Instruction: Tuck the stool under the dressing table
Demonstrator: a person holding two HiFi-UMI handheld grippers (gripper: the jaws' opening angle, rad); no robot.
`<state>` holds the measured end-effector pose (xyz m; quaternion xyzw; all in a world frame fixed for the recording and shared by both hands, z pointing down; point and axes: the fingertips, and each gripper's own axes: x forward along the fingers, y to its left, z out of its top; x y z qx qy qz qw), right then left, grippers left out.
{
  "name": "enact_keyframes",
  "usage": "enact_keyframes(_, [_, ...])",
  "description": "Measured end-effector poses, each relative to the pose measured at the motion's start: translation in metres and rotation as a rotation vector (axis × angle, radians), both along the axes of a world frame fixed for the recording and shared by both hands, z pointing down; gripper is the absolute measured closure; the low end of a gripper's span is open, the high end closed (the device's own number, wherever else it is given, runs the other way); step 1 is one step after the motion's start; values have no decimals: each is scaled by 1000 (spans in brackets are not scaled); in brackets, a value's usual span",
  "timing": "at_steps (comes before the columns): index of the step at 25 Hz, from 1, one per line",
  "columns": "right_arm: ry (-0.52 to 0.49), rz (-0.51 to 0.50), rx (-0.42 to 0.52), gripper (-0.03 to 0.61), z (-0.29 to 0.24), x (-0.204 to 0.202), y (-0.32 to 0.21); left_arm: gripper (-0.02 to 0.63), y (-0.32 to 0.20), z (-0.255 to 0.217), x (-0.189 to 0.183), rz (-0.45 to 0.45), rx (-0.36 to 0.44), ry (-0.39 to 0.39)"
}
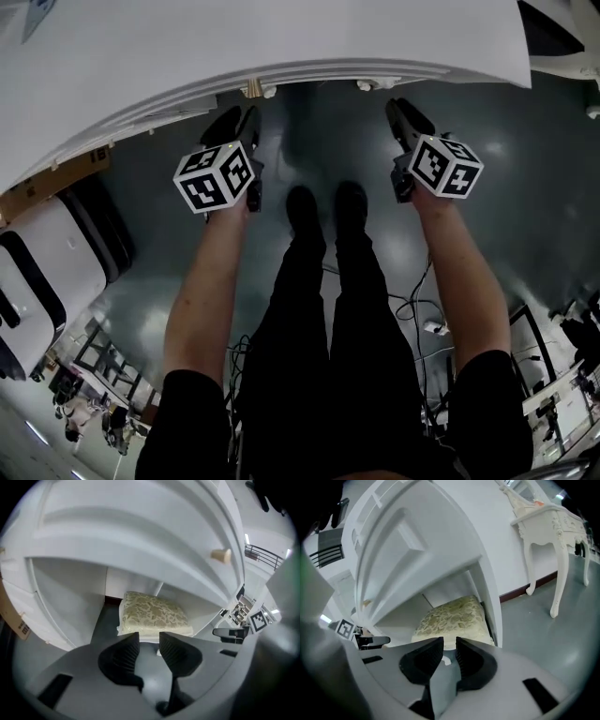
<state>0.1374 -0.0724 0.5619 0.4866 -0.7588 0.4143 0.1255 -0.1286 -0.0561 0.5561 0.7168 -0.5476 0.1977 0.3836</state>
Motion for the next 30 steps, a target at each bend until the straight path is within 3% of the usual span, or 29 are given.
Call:
enact_keyframes(5, [-8,-90,7,487,-82,-15,56,505,32,-78,9,-62,3,96])
enact_keyframes(10, [-115,-59,45,500,-191,-27,90,529,79,-183,36,-4,62,159])
enact_keyframes(13, [-158,-94,88,508,-251,-42,109,545,111,-239,44,20,66,183])
enact_keyframes(17, [-142,-187,157,512,-319,-55,135,561,137,-307,51,65,122,168])
enact_keyframes(23, [-151,-262,278,517,-404,-60,167,571,161,-388,69,174,223,81])
enact_keyframes(30, [-148,-299,382,523,-477,-50,195,577,185,-467,84,193,333,88])
